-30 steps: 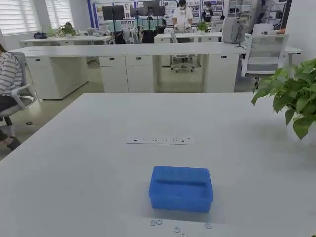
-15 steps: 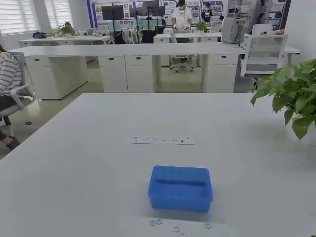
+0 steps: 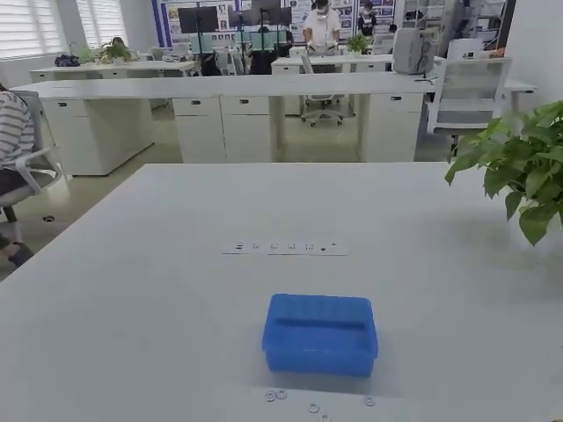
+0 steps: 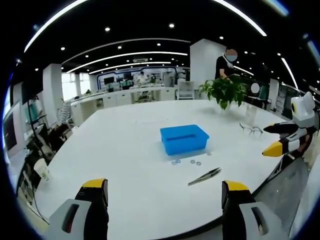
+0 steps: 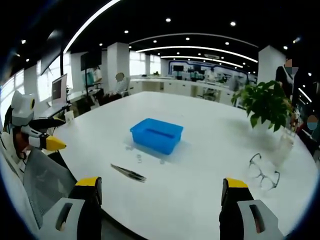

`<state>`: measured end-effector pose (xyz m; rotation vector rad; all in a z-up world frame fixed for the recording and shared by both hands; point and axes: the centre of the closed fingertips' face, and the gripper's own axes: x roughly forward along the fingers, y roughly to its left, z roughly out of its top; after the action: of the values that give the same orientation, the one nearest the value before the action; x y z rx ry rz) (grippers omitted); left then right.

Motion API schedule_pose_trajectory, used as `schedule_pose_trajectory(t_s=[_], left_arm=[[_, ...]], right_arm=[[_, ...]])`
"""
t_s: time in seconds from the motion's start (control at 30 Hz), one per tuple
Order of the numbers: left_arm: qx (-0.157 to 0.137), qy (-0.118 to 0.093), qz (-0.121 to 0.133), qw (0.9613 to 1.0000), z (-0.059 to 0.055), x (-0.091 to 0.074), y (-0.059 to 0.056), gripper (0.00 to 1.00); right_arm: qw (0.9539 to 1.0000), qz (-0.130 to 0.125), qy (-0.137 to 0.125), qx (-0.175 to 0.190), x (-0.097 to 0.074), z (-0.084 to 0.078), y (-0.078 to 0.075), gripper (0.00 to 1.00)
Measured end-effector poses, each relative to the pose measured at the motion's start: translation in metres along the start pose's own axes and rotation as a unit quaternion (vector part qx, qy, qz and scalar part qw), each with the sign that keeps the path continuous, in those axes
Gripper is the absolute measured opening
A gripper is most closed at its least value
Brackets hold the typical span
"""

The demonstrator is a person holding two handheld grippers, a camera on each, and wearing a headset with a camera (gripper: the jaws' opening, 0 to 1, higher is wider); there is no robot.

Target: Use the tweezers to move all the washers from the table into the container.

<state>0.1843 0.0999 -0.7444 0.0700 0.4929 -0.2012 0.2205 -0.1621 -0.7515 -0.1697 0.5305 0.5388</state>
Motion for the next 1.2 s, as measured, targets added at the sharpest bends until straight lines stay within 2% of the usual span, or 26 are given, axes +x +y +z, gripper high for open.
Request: schedule_pose_trajectory(t_s=[0.23, 0.4, 0.8, 1.03, 1.2], left_arm=[[-0.008, 0.003, -0.001, 1.0, -0.002, 0.007, 0.0, 0.97], [-0.004, 0.01, -0.002, 0.9999, -0.005, 0.01, 0.0, 0.97], [0.002, 0.019, -0.003, 0.9998, -0.005, 0.014, -0.002, 0.96], [0.029, 0.037, -0.036, 0.9983, -0.006, 0.02, -0.013, 0.9], [0.063, 0.048, -0.063, 0.9949, -0.002, 0.028, -0.017, 0.81]], right_arm=[[1.0, 0.001, 0.001, -0.005, 0.002, 0.0, -0.002, 0.99], [1.0, 0.003, 0.003, 0.0, 0.007, -0.001, -0.005, 0.99], [0.9999, 0.009, 0.01, 0.004, 0.012, -0.006, -0.005, 0.99], [0.9997, 0.007, 0.018, 0.012, 0.014, -0.012, -0.007, 0.99], [0.9997, 0.002, 0.019, 0.016, 0.013, -0.014, -0.009, 0.96]])
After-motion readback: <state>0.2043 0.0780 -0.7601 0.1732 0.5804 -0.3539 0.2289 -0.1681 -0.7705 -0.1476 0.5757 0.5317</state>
